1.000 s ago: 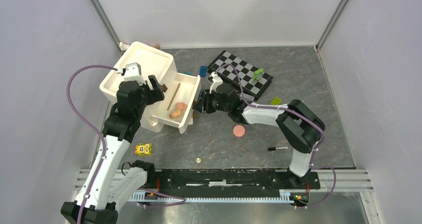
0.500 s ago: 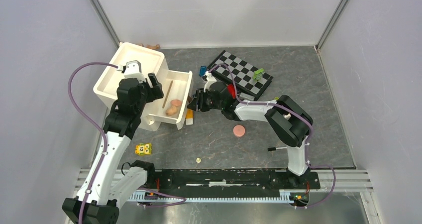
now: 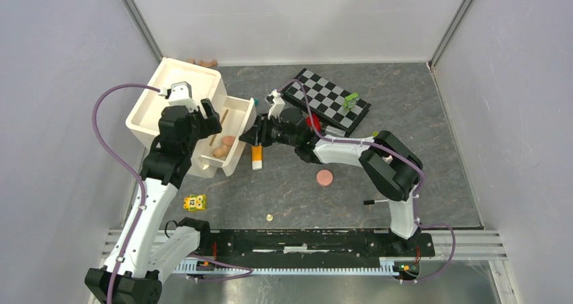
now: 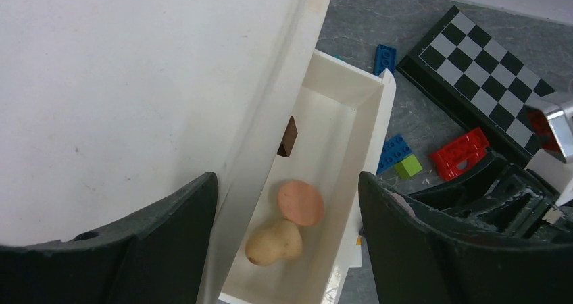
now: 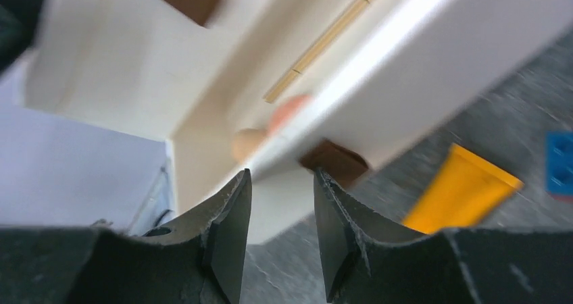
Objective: Organize the makeup
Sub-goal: Close the drawer in the storage box.
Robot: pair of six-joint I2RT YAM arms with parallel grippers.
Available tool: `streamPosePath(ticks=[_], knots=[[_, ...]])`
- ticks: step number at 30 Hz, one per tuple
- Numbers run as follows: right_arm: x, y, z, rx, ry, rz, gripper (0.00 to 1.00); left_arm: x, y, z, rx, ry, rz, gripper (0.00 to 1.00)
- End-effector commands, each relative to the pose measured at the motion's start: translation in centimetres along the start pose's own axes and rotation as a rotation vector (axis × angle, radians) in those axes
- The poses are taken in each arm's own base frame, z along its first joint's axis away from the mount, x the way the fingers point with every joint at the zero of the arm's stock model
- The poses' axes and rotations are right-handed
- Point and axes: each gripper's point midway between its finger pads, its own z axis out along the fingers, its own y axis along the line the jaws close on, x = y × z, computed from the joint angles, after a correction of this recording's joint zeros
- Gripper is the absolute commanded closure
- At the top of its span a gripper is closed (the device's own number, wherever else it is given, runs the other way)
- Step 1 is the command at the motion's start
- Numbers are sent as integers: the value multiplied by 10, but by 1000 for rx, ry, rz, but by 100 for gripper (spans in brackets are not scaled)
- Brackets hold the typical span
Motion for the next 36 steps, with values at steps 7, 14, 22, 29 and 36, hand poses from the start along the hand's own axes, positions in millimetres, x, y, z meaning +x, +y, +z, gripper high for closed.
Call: streamPosePath(ticks=[7, 14, 22, 29, 36], knots=[[-27, 52, 23, -167, -69, -26, 54, 39, -13, -4, 72, 158, 12, 19], [-35, 53, 12, -160, -98, -72, 54, 39, -13, -4, 75, 161, 12, 18], [-60, 20, -31, 61, -241, -87, 55, 38, -13, -4, 74, 156, 14, 18], [-51, -41, -34, 294, -224, 18, 56, 38, -13, -5, 79, 158, 13, 17], [-49, -30, 11, 186, -142, 15, 55, 39, -14, -4, 82, 162, 12, 17]])
